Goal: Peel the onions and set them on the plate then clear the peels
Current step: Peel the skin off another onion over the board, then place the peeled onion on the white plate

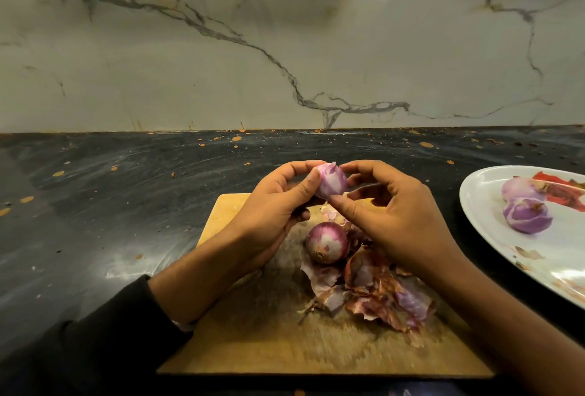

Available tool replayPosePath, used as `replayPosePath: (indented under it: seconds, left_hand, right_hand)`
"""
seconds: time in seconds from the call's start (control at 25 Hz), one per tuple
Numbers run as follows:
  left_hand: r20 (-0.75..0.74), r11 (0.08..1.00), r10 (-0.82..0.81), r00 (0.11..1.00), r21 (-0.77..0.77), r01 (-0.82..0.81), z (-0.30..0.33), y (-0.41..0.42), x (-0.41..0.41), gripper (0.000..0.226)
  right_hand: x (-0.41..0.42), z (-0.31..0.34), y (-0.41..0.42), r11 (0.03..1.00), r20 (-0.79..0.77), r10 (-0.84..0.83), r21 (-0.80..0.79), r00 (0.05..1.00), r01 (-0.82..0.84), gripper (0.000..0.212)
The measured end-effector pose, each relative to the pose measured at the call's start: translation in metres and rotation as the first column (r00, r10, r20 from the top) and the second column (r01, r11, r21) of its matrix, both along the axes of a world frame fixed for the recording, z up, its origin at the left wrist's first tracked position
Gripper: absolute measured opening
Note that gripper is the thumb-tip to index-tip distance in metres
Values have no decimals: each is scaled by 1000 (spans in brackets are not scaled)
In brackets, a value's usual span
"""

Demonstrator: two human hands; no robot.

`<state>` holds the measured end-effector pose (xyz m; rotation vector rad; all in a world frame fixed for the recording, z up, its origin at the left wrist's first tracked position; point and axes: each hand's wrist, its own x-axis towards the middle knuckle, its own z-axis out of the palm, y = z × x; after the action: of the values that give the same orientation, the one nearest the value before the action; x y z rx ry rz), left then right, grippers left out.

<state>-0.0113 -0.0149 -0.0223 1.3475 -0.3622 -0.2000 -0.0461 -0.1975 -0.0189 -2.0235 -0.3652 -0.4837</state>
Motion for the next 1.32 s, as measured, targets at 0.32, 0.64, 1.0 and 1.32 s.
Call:
replayPosePath:
  seconds: [0.32,0.64,1.0,1.32]
  left_hand:
    - [102,996,-28,994,84,19,8,1,-4,38]
    - [158,969,-14,987,245,-26,32,1,-12,29]
    - [159,903,-180,971,419,99,56,-63,-6,30]
    - [228,813,-299,927,569,122,59,-160,6,26]
  right_hand:
    - [-2,-2,-2,1000,36,13,-10,999,-12,49]
    - [-4,13,-11,998,-20,46,48,999,-45,49]
    - [-16,31,-74,983,-207,-22,174,978,59,47]
    - [-30,36,-159,973,-262,-164,115,951,200,41]
